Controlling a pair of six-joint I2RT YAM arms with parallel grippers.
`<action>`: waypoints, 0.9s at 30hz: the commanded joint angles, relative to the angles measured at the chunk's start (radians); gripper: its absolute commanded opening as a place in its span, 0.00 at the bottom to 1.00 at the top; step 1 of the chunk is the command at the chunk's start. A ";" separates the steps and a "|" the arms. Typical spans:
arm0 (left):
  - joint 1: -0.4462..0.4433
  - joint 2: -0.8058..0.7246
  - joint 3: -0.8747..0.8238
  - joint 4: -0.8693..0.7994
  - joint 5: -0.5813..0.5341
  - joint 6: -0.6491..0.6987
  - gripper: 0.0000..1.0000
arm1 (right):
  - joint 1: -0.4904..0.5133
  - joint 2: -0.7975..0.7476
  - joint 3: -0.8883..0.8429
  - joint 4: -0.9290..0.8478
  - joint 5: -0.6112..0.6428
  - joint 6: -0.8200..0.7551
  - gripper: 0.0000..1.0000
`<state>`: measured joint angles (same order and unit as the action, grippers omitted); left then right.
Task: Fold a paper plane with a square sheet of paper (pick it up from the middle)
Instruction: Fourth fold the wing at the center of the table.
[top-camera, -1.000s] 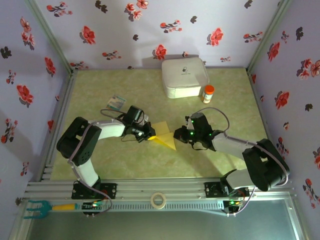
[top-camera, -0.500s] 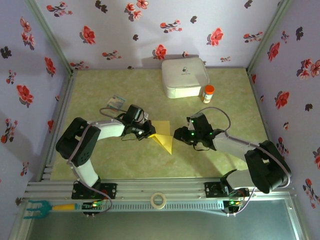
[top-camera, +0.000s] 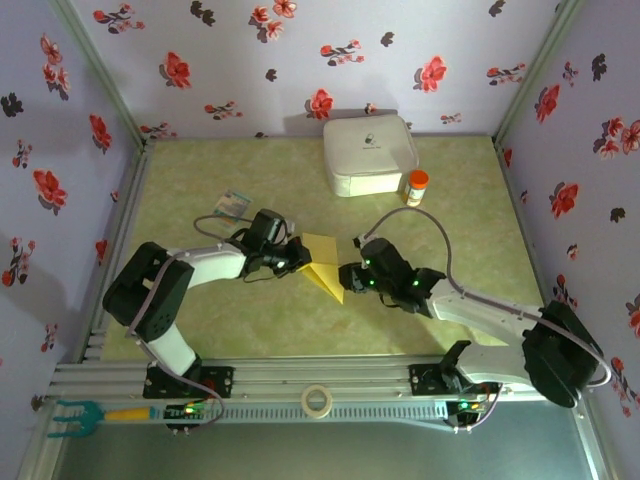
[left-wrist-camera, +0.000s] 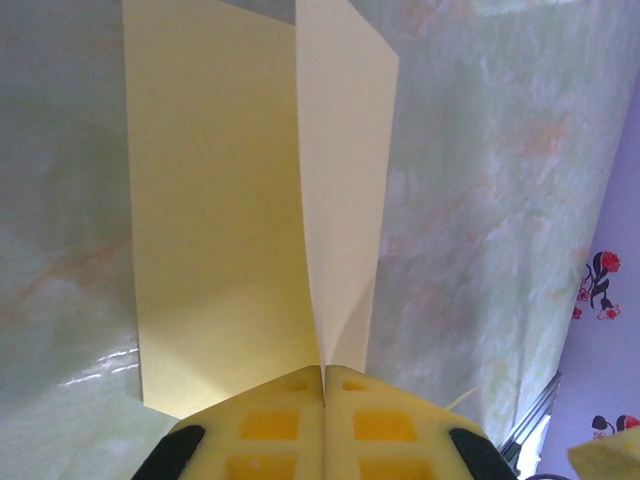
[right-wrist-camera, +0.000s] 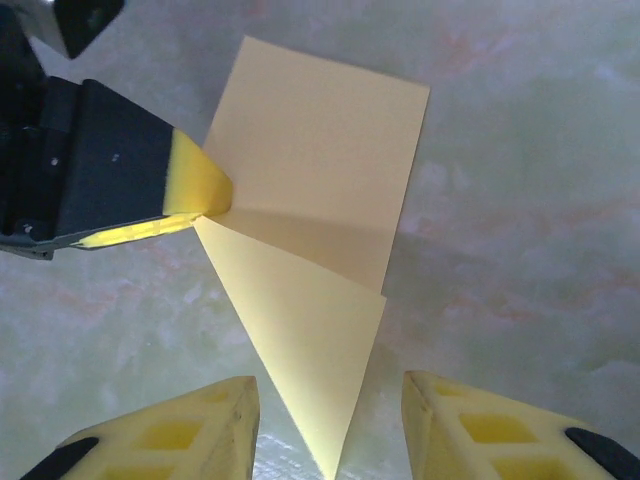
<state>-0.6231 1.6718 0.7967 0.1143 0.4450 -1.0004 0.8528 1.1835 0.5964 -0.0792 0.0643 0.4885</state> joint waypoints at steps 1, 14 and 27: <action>-0.013 -0.008 -0.016 0.036 -0.023 -0.027 0.00 | 0.076 -0.024 -0.048 0.097 0.191 -0.150 0.43; -0.026 -0.016 -0.023 0.053 -0.043 -0.057 0.00 | 0.304 0.118 -0.068 0.270 0.443 -0.463 0.43; -0.033 -0.016 -0.017 0.045 -0.038 -0.052 0.00 | 0.326 0.357 -0.020 0.363 0.528 -0.500 0.45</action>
<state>-0.6495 1.6718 0.7803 0.1566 0.4179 -1.0454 1.1717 1.5127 0.5556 0.2138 0.5220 0.0067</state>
